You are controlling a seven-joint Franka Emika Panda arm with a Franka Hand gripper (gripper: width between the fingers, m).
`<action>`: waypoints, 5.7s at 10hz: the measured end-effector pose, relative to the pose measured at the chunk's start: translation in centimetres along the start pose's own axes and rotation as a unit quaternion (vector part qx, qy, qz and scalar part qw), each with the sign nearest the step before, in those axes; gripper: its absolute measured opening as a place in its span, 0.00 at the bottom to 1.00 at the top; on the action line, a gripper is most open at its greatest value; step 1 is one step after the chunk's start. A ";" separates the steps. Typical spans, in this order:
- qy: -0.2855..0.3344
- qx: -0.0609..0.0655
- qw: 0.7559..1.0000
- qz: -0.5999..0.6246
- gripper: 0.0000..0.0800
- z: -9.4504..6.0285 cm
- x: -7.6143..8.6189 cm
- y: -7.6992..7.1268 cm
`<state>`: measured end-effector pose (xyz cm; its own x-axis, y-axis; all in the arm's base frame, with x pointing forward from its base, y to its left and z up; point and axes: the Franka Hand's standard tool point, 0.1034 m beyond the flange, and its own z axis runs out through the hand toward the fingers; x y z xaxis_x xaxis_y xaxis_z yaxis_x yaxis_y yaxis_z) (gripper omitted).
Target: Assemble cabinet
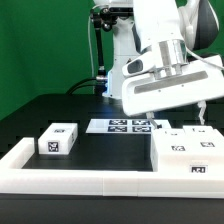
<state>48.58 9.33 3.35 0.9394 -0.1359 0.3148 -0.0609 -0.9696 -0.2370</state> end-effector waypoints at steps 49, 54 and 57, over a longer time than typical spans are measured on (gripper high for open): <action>-0.006 -0.056 0.995 -0.084 0.67 1.9 1.9 -0.1; -0.006 -0.056 0.995 -0.084 0.27 1.9 1.9 -0.1; -0.006 -0.056 0.995 -0.084 0.27 1.9 1.9 -0.1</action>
Offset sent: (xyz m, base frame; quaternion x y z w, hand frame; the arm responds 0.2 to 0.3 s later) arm 0.0000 0.0000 0.0000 0.0000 0.0000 0.0000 1.0000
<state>50.98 9.56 2.21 0.9435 0.0327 0.3298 0.0619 -0.9950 -0.0784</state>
